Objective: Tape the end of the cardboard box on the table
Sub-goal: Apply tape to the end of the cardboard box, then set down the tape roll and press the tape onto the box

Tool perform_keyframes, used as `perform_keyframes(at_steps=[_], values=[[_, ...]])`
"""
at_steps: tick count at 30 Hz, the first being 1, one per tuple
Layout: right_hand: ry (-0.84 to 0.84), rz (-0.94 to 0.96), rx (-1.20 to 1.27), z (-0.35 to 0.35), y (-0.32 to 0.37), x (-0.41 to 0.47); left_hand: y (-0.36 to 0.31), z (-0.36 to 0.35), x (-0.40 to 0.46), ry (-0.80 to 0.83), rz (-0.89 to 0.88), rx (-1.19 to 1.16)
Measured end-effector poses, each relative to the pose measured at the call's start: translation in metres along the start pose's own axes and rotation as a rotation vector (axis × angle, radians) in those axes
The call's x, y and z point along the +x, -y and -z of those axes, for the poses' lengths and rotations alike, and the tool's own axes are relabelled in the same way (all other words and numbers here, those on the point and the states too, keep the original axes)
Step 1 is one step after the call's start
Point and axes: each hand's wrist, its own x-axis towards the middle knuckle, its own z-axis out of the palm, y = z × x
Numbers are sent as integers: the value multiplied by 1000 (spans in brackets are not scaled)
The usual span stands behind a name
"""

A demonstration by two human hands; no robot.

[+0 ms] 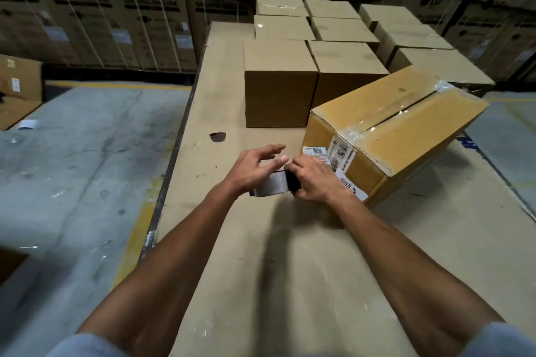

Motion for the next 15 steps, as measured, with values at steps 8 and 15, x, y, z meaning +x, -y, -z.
perform_keyframes(at_steps=[8, 15], values=[[132, -133, 237, -66, 28, 27, 79, -17, -26, 53, -175, 707], [166, -199, 396, -100, 63, 42, 128, -21, -42, 36, -165, 848]])
